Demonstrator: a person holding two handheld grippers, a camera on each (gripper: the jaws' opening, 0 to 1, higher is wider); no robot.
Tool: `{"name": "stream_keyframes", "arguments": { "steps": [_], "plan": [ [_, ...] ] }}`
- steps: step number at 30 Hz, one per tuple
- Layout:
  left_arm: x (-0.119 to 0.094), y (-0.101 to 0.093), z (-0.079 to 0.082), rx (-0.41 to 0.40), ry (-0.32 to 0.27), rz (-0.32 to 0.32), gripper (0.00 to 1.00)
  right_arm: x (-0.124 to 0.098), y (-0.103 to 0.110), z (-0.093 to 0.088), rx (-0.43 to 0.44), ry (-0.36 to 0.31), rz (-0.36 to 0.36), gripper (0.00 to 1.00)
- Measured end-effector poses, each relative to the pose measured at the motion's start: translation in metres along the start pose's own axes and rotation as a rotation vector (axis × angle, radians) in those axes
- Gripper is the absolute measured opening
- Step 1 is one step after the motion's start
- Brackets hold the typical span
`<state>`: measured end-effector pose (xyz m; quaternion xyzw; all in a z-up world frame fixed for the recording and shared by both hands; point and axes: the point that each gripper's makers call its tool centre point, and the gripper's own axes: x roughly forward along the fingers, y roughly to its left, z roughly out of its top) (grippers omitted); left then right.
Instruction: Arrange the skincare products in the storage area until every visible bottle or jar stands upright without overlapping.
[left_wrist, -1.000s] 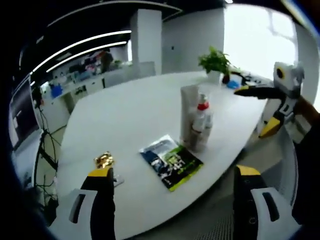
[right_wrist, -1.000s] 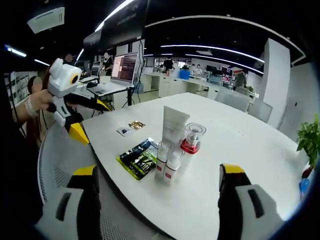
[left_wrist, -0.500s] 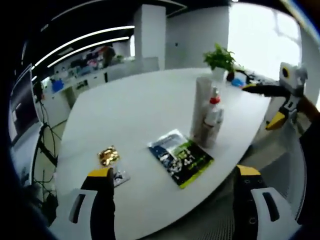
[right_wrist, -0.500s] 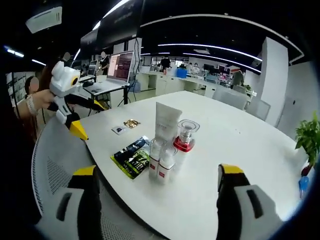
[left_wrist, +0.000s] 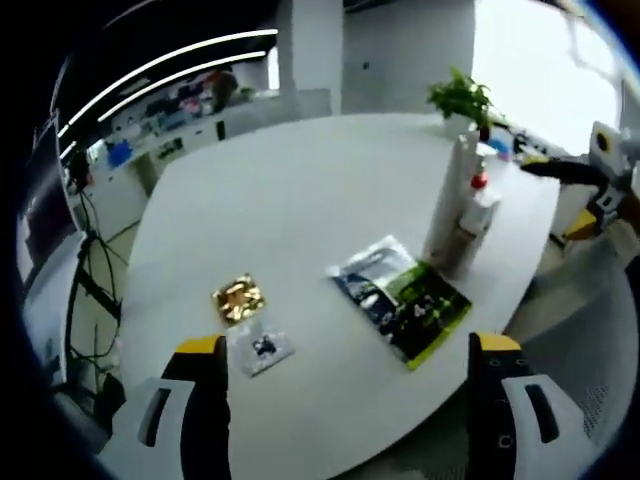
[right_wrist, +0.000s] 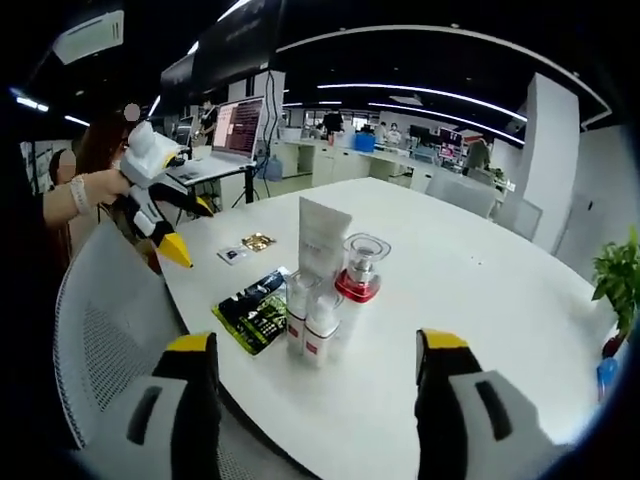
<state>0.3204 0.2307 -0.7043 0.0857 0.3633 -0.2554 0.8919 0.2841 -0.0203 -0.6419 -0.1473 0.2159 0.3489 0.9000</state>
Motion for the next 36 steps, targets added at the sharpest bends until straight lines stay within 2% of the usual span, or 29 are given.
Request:
{"name": "stream_keyframes", "arguments": {
  "steps": [5,9,14,18,20,25,32,36],
  "plan": [
    [0.014,0.018,-0.006,-0.062,0.037,0.054,0.96,-0.001,-0.003,0.001,0.005,-0.004,-0.003,0.79],
    [0.024,0.025,-0.008,-0.101,0.043,0.059,0.92,0.001,-0.004,0.0,0.017,-0.001,-0.001,0.79],
    [0.04,0.04,-0.023,-0.095,0.132,0.102,0.88,0.001,-0.004,-0.001,0.017,0.002,-0.004,0.79],
    [0.049,0.048,-0.019,-0.161,0.109,0.123,0.84,0.0,-0.006,-0.003,0.016,0.006,-0.016,0.79],
    [0.054,0.053,-0.02,-0.202,0.112,0.153,0.81,-0.001,-0.006,-0.005,0.023,0.01,-0.018,0.78],
    [0.063,0.061,-0.025,-0.209,0.135,0.193,0.79,-0.003,-0.007,-0.01,0.03,0.025,-0.026,0.77],
    [0.067,0.067,-0.031,-0.227,0.166,0.225,0.7,-0.004,-0.01,-0.011,0.038,0.031,-0.035,0.77],
    [0.069,0.068,-0.035,-0.221,0.186,0.236,0.69,-0.003,-0.01,-0.011,0.043,0.03,-0.035,0.76]
  ]
}}
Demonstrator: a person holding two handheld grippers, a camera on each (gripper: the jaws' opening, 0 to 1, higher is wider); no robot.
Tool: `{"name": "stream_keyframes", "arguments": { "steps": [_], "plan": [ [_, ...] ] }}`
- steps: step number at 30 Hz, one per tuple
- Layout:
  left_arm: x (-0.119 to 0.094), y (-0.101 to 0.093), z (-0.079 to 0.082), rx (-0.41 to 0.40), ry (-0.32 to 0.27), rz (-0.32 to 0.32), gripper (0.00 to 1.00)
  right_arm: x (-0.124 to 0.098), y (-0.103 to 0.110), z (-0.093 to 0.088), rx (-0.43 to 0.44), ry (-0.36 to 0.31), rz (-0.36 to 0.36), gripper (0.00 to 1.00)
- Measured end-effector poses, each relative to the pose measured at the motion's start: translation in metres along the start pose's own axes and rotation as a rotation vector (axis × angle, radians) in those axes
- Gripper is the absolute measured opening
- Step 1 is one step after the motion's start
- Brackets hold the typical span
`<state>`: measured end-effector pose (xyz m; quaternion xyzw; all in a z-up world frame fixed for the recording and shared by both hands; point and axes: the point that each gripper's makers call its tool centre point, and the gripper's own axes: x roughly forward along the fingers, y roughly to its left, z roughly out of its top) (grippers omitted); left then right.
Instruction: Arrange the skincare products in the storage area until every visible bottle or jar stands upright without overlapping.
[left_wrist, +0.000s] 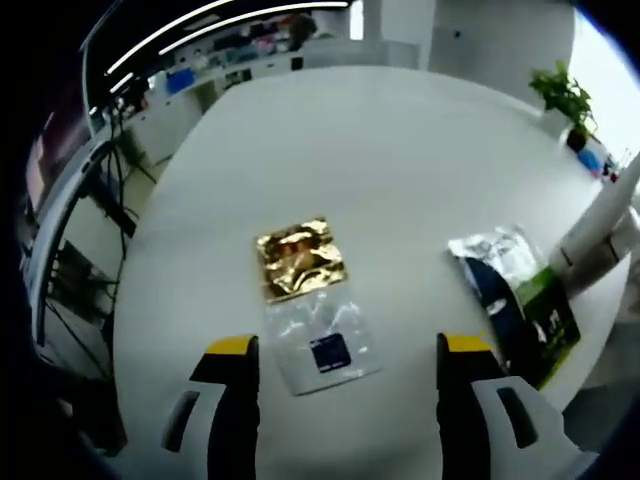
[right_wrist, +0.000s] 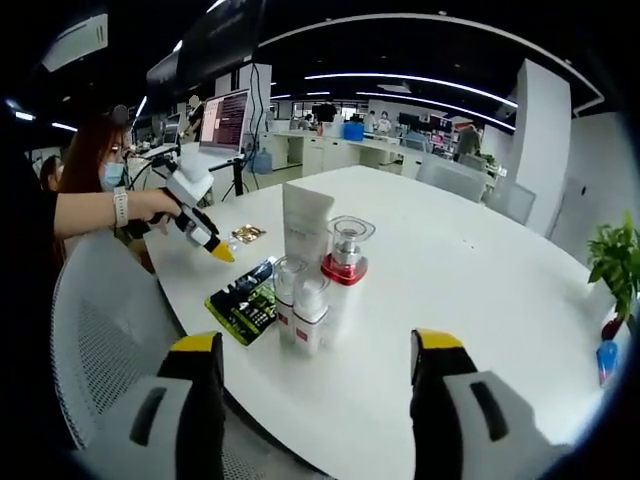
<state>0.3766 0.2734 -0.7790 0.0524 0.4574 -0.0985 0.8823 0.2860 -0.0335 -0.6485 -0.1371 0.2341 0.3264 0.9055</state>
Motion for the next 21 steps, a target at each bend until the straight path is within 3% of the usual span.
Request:
{"name": "stream_keyframes", "arguments": {
  "steps": [21],
  "plan": [
    [0.008,0.013,-0.003,-0.052,0.02,0.019,0.64,0.001,-0.003,-0.003,-0.002,0.015,0.002,0.75]
  ]
}}
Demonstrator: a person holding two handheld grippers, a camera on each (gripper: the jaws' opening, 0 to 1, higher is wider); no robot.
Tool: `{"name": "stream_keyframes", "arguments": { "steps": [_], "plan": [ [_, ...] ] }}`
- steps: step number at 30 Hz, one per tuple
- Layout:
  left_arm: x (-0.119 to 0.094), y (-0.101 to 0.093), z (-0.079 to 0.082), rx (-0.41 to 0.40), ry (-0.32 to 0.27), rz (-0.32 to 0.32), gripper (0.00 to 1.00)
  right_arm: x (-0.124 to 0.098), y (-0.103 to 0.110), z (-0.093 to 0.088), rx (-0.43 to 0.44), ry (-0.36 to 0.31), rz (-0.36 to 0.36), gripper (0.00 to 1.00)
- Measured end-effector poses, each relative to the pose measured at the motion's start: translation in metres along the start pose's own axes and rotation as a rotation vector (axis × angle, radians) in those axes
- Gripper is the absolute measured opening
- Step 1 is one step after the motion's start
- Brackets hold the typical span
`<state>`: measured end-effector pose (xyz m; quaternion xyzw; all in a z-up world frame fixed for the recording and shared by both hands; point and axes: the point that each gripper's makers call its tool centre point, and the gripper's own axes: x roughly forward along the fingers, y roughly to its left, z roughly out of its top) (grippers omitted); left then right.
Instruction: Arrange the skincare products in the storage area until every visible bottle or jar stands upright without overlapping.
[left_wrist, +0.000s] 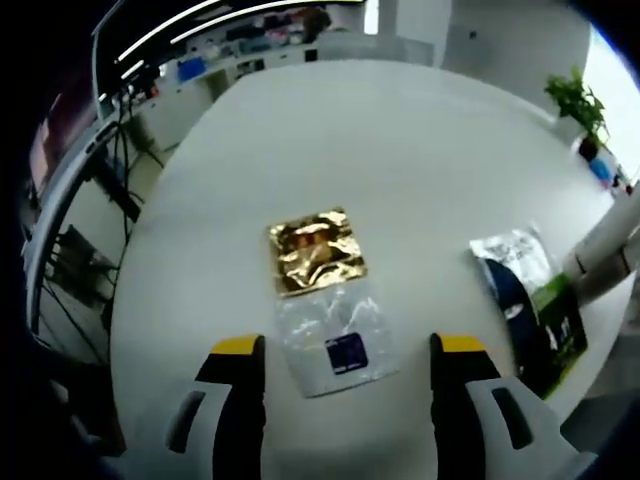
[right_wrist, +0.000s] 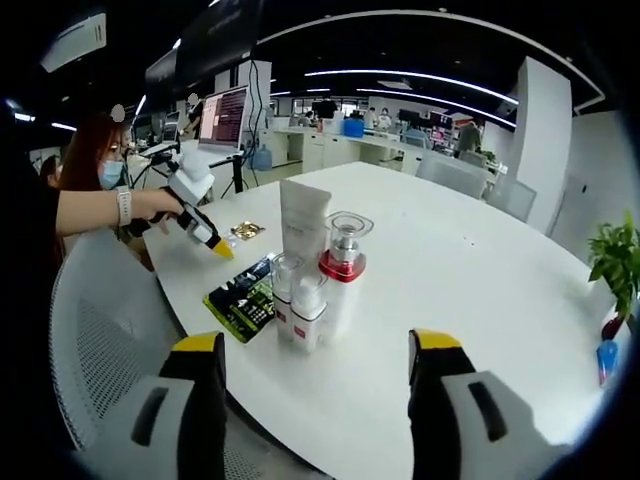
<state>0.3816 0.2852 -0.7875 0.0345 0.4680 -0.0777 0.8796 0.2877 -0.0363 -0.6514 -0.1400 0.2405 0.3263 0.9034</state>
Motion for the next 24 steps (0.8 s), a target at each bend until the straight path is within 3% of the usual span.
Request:
{"name": "stream_keyframes", "arguments": {
  "steps": [6,19,24],
  "plan": [
    [-0.0007,0.0025,0.0003,-0.013,0.003,0.01,0.6,0.0009,0.0023,-0.0003,-0.005,0.004,0.009,0.75],
    [-0.0023,0.0082,0.0005,-0.014,0.005,0.01,0.39,0.0013,0.0056,0.003,-0.018,0.0,0.016,0.75],
    [-0.0028,0.0085,0.0004,-0.008,0.012,0.005,0.38,0.0009,0.0062,0.0031,-0.016,-0.001,0.016,0.75]
  ]
}}
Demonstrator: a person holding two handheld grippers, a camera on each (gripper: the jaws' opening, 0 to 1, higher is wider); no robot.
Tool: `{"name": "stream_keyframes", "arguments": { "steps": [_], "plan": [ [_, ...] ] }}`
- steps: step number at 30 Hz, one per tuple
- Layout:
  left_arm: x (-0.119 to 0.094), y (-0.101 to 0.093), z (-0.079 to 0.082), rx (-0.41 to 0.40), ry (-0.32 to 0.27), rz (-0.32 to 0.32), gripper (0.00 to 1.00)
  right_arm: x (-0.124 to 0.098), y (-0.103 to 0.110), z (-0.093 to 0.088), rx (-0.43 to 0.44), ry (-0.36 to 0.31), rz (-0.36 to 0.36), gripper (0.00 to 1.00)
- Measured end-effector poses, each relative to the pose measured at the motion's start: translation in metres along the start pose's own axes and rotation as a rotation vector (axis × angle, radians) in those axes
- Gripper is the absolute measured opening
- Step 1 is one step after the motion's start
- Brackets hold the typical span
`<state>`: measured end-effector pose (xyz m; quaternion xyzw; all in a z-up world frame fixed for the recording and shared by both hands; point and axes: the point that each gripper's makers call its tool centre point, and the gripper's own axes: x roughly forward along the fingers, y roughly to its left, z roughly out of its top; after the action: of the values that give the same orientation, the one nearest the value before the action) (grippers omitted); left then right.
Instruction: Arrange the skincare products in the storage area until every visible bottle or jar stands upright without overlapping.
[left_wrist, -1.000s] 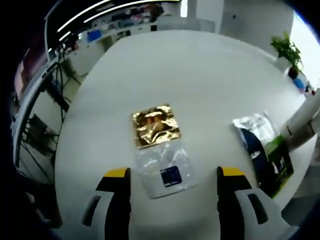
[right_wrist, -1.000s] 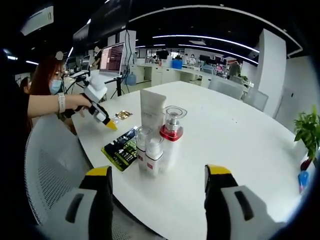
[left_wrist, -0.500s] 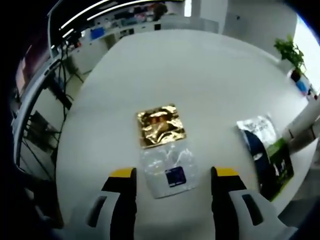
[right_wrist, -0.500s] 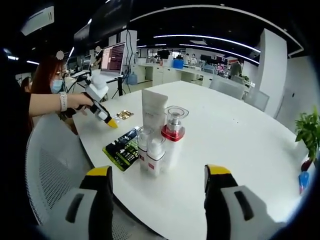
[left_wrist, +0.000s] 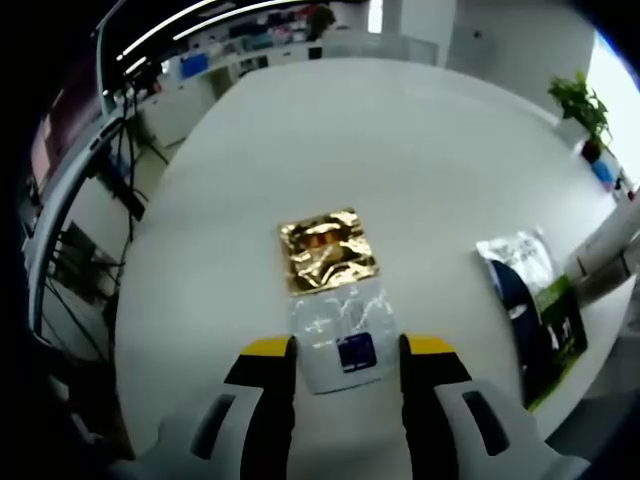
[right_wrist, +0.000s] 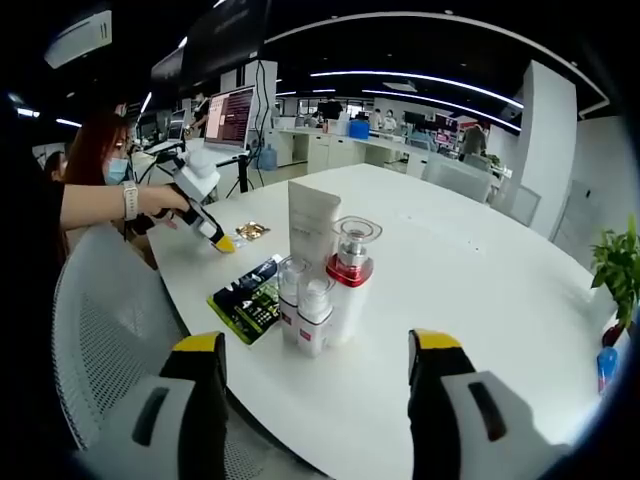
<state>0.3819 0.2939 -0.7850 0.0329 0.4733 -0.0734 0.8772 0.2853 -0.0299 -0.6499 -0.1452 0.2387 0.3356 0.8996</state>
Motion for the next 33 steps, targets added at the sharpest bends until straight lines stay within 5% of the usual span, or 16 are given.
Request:
{"name": "stream_keyframes", "arguments": {
  "steps": [14,33],
  "plan": [
    [-0.002,-0.003,-0.003,0.102,0.054,-0.063,0.37,0.0,0.001,-0.003,0.003,0.005,0.0,0.74],
    [-0.011,-0.026,-0.015,0.432,0.178,-0.264,0.37,0.0,0.001,-0.011,0.013,0.025,0.002,0.73]
  ]
}}
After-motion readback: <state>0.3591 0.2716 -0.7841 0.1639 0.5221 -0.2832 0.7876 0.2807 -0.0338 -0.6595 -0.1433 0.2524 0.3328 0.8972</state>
